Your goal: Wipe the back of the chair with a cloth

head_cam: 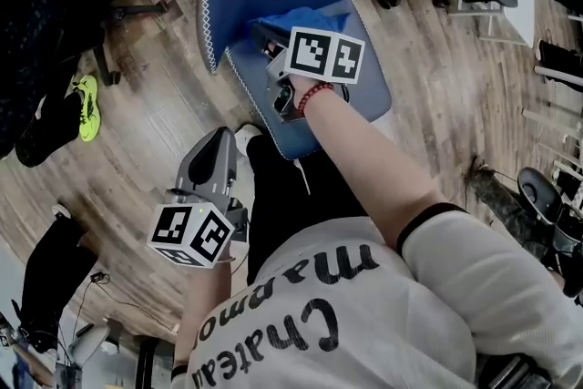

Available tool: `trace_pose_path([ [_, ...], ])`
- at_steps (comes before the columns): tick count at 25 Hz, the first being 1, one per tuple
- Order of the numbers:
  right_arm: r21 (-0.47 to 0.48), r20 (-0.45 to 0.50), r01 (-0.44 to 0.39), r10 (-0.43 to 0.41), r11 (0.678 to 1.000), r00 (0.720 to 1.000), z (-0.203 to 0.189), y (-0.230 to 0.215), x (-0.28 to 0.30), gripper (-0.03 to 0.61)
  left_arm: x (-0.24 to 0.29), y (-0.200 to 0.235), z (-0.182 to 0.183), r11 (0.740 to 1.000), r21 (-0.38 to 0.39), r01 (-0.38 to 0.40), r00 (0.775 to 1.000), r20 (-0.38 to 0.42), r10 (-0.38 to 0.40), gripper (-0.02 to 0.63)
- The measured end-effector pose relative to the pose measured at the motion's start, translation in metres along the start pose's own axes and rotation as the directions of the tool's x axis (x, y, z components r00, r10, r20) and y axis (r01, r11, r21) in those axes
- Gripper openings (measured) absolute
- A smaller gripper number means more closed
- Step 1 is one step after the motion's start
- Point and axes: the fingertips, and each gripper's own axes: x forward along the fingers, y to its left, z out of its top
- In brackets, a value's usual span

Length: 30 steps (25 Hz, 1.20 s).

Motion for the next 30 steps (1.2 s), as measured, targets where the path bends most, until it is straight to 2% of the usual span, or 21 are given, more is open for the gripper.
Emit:
trace_pose_path([
  [7, -0.016, -0.064, 0.001, -0.002, 1.000, 0.998, -0.042, 0.019, 0.021, 0.026, -0.019, 0.027, -0.002, 1.000, -0.015, 0.005, 1.000, 0.015, -0.005, 0.005],
  [15, -0.001, -0.105, -0.003, 0.002, 1.000, 0.995, -0.045, 0.017, 0.031, 0.026, -0.020, 0.035, -0.001, 0.999, -0.037, -0.025, 0.999, 0.019, 0.025, 0.005],
  [22, 0.006, -0.112, -0.020, 0.021, 1.000, 0.993, -0.021, -0.007, 0.025, 0.026, 0.009, 0.016, -0.007, 0.997, -0.064, -0.039, 0.999, 0.030, 0.041, 0.005],
  [26, -0.037, -0.113, 0.002, -0.006, 0.999, 0.994, 0.009, -0.037, 0.013, 0.026, 0.039, -0.008, -0.013, 0.997, -0.076, -0.033, 0.999, 0.026, 0.035, 0.005],
  [30, -0.033, -0.078, 0.044, -0.047, 0.998, 0.996, 0.043, -0.079, -0.007, 0.026, 0.071, -0.034, -0.021, 0.997, -0.077, -0.018, 1.000, 0.007, 0.019, 0.005],
])
